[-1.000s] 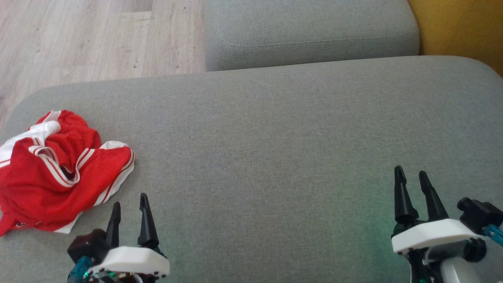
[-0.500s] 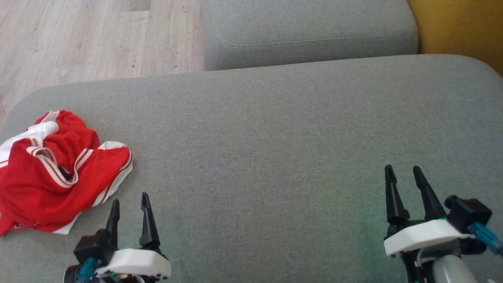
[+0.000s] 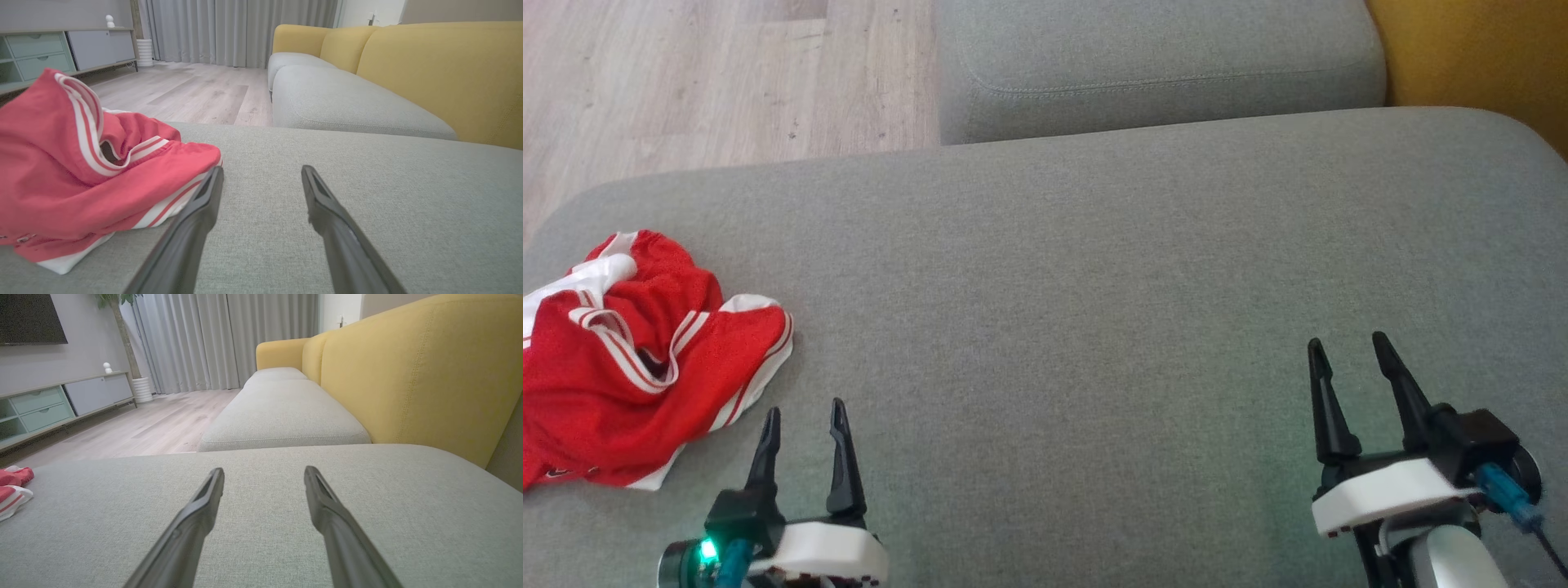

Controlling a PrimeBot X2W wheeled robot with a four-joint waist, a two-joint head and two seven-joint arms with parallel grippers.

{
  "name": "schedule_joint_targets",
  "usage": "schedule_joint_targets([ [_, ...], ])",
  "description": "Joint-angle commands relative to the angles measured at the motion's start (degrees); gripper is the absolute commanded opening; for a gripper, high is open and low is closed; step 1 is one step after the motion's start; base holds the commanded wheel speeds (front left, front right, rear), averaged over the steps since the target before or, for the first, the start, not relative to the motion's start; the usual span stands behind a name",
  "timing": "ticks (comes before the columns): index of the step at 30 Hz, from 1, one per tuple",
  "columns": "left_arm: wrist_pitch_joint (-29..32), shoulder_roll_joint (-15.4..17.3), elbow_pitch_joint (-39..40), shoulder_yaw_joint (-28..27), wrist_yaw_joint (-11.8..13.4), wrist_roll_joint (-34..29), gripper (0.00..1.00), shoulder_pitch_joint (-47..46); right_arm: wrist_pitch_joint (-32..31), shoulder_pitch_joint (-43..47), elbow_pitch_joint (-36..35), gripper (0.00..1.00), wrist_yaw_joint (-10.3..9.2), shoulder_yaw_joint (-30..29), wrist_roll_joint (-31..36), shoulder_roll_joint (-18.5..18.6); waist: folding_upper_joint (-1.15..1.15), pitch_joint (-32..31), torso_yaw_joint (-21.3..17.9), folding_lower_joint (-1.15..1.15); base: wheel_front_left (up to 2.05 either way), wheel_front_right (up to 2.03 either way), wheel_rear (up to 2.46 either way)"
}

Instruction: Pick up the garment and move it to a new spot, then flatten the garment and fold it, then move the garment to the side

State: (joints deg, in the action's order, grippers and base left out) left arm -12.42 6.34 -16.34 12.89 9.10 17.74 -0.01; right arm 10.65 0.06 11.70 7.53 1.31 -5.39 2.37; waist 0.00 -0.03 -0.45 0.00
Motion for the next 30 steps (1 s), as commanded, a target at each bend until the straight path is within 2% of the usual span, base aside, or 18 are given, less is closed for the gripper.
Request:
schedule_joint_targets([
  [1,-0.93,0.94,1.7,-1.44,0.58,-1.53,1.0,-2.58,0.83,-1.39,-2.33,1.0,-0.04,1.62,1.84,0.51,0.0,0.01,-0.05,0.0,0.0,0.0,0.0],
  [14,-0.89,1.22,2.39,-1.65,1.49,-1.14,1.0,-2.18,1.42,-1.2,-2.32,1.0,-0.04,1.51,2.13,0.51,0.0,-0.01,-0.18,0.0,0.0,0.0,0.0],
  [20,-0.91,1.26,2.72,-1.43,1.85,-1.19,1.0,-2.33,1.39,-0.62,-2.79,1.0,-0.04,1.38,1.03,0.51,0.0,0.5,2.47,0.0,0.0,0.0,0.0],
  [24,-0.97,1.73,2.85,-1.17,2.01,-1.56,1.0,-2.37,1.19,-0.54,-3.04,1.0,-0.04,1.48,0.62,0.51,0.0,1.09,7.34,0.0,0.0,0.0,0.0],
  [30,-0.94,2.28,3.13,-0.6,2.0,-1.85,1.0,-1.89,1.16,-0.58,-3.22,1.0,-0.04,1.49,0.44,0.51,0.0,1.77,16.81,0.0,0.0,0.0,0.0],
])
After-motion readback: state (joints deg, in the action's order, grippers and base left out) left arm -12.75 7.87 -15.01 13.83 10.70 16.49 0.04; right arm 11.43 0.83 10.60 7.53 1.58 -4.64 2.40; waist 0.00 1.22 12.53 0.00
